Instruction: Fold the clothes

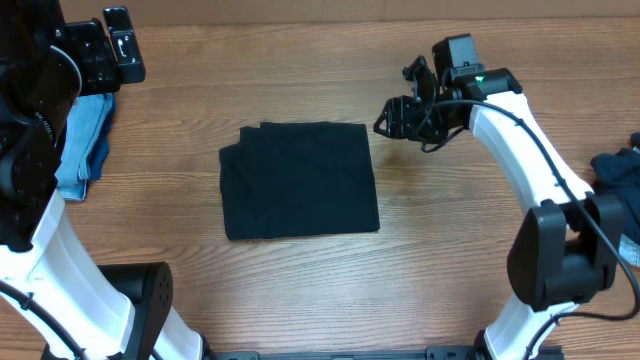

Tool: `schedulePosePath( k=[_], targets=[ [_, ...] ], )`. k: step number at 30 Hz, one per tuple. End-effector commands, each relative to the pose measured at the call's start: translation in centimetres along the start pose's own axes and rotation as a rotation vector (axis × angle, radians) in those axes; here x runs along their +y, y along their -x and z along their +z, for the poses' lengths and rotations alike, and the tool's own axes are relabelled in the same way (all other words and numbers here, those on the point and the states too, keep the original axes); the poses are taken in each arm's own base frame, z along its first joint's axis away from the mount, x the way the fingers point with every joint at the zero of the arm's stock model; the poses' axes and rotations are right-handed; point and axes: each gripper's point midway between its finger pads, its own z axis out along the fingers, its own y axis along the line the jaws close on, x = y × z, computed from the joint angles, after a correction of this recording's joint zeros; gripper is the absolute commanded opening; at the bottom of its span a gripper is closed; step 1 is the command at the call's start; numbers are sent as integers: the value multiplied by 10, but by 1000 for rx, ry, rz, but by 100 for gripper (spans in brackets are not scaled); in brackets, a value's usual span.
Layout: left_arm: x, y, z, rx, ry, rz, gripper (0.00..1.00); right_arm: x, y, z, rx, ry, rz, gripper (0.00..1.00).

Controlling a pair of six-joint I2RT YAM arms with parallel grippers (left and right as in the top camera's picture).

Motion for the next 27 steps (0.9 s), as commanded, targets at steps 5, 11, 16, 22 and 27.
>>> schedulePosePath(
  k=[5,11,16,22,27],
  targets=[
    [2,0,0,-2,12,-7,100,-17,-27,49,171,140,-17,66],
    [2,0,0,-2,12,-7,100,-27,-36,70,226,153,16,69],
    [2,0,0,-2,12,-7,100,-29,-44,83,268,190,44,70],
    [2,0,0,-2,12,-7,100,-25,-52,98,308,283,71,69],
    [2,1,0,-3,12,-7,100,-10,-50,98,300,398,52,69]
  ],
)
